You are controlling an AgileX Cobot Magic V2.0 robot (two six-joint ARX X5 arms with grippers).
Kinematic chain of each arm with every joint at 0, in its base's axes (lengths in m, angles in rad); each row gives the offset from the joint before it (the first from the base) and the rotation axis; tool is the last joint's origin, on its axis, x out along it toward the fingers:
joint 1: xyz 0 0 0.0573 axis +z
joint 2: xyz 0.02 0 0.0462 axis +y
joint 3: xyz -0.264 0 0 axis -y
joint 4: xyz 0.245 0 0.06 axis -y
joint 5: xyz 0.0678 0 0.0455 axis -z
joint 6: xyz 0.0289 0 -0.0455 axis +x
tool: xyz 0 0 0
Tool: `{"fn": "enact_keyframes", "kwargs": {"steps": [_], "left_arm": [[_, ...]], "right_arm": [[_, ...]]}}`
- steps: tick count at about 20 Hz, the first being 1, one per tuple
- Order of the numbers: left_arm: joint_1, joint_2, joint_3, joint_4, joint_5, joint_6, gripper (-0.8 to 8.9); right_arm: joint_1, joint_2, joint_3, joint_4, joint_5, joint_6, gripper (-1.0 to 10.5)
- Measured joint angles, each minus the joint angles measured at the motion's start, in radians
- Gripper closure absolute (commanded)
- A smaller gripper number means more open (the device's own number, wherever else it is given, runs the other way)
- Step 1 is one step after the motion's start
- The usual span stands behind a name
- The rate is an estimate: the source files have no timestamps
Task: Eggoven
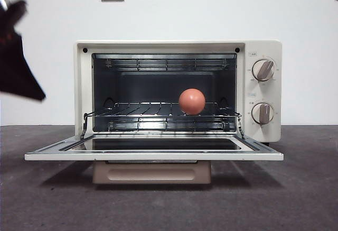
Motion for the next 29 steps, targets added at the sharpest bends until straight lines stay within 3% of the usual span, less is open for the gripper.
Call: {"fn": "enact_keyframes", "kwargs": {"steps": [12, 15, 22, 29], "left_arm": [[-0.010, 0.351, -0.002, 0.158, 0.011, -0.004, 8.07], [-0.032, 0.384, -0.002, 0.177, 0.089, -0.005, 8.07], [-0.033, 0.405, -0.006, 0.185, 0.151, -0.014, 8.07], [0.036, 0.406, -0.013, 0.336, 0.337, -0.138, 8.07]], "right_arm": [[0.000, -0.090, 0.000, -0.030, 0.003, 0.001, 6.5], [0.000, -0.090, 0.000, -0.030, 0.009, 0.001, 6.5], [0.000, -0.090, 0.000, -0.031, 0.034, 0.001, 6.5], [0.000, -0.090, 0.000, -0.042, 0.034, 0.001, 6.5]]}}
